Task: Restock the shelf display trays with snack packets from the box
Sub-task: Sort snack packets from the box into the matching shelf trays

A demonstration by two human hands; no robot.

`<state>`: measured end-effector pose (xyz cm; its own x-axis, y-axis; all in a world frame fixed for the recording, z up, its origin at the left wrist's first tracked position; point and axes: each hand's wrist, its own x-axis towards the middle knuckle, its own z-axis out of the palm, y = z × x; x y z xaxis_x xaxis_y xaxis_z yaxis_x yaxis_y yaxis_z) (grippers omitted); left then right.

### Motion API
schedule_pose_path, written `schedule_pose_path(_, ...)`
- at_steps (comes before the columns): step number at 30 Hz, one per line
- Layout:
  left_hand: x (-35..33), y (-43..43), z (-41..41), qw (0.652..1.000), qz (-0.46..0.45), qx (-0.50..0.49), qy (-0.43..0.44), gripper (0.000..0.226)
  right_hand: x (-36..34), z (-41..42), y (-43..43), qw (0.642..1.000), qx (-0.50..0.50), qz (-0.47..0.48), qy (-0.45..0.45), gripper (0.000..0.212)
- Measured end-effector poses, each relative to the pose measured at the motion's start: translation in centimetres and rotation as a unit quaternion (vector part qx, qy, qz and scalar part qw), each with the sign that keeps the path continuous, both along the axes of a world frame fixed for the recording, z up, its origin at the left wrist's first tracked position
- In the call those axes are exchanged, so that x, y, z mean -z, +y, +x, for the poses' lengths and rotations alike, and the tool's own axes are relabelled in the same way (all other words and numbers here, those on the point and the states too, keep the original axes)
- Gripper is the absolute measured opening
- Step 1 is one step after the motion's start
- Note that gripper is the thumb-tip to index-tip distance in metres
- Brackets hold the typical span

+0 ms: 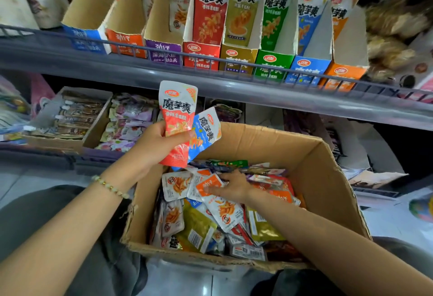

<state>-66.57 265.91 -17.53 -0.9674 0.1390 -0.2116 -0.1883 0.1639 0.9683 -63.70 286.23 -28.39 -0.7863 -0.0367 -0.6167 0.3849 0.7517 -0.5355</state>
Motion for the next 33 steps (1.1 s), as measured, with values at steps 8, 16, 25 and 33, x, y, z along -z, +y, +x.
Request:
schedule_pose_path(8, -0.2, 0.4, 0.6, 1.000, -0.001, 0.004, 0.002, 0.024, -2.4, 4.9, 2.0, 0.991, -0.112, -0.067, -0.004, 0.059)
schedule_pose_path(16, -0.5, 0.6, 0.8, 1.000, 0.004, 0.014, -0.013, 0.029, -2.4, 2.4, 1.0, 0.992, -0.046, -0.074, -0.088, 0.090)
schedule_pose_path(25, -0.2, 1.0, 0.6, 0.998, 0.045, 0.033, -0.036, 0.041, -5.2, 2.9, 5.5, 0.977, -0.017, -0.184, -0.110, 0.043)
schedule_pose_path(33, 1.3, 2.7, 1.8, 0.997, 0.033, 0.060, -0.036, 0.030, -6.4, 4.8, 11.8, 0.953, 0.211, -0.218, 0.006, 0.031)
